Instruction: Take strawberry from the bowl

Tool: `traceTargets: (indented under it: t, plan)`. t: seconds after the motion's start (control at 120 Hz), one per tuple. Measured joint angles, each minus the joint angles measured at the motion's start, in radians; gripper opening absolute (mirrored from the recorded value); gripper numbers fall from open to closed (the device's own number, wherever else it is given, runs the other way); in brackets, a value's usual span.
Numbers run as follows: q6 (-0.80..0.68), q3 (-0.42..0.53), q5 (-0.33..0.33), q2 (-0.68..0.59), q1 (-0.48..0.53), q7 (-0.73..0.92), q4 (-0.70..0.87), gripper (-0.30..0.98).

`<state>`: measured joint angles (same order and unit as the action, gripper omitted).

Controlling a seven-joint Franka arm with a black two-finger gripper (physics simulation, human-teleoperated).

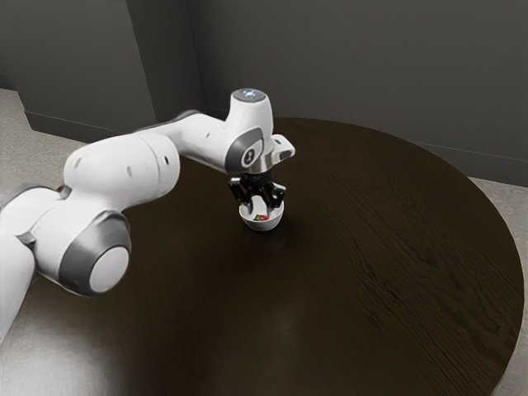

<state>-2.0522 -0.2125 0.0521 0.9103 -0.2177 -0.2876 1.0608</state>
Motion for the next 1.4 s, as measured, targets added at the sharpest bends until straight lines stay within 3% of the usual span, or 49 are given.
traceTargets:
  t: [0.917,1.4]
  plan:
    - [-0.05,0.002,0.019,0.109,0.021,0.0,-0.089,0.27]
    - [-0.071,0.009,0.017,0.12,0.023,-0.004,-0.111,0.15]
